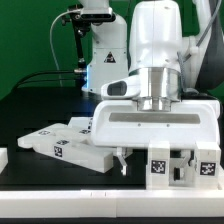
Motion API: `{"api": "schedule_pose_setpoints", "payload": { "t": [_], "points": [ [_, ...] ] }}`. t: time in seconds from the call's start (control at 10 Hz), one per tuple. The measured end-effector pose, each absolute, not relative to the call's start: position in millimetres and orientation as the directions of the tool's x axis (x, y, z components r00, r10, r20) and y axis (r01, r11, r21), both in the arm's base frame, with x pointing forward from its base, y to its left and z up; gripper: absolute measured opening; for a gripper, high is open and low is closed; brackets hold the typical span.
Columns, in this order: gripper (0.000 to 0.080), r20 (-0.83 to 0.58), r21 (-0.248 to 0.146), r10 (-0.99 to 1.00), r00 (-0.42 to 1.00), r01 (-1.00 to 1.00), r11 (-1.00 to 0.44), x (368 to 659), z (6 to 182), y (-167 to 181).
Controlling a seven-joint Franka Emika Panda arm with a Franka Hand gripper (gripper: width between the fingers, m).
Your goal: Assemble chair
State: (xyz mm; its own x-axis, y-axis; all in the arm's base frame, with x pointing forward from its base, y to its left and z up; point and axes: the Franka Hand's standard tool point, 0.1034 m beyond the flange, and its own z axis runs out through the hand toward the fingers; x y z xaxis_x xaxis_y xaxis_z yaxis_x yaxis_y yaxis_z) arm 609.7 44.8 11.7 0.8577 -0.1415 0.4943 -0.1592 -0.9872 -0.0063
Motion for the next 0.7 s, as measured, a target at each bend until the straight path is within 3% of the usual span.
{"api": "schedule_pose_setpoints", "payload": {
  "t": [0.1, 0.3, 0.4, 0.5, 0.6, 0.7],
  "points": [
    [0.0649, 0.493, -0.007, -0.141, 0.858, -0.159, -0.987, 611, 10.4, 46],
    [0.04, 0.494, -0.007, -0.141, 0.858, -0.159, -0.987, 611, 10.4, 45],
    [0.04, 0.494, -0.007, -0.141, 0.858, -0.159, -0.987, 611, 10.5, 45],
    [0.0169, 0.495, -0.001, -0.145, 0.857, -0.166, -0.986, 611, 10.5, 40],
    [0.0169, 0.496, 0.003, -0.147, 0.856, -0.171, -0.985, 611, 10.5, 35],
    [0.0057, 0.495, 0.006, -0.145, 0.857, -0.171, -0.985, 610, 10.3, 33]
  ]
}}
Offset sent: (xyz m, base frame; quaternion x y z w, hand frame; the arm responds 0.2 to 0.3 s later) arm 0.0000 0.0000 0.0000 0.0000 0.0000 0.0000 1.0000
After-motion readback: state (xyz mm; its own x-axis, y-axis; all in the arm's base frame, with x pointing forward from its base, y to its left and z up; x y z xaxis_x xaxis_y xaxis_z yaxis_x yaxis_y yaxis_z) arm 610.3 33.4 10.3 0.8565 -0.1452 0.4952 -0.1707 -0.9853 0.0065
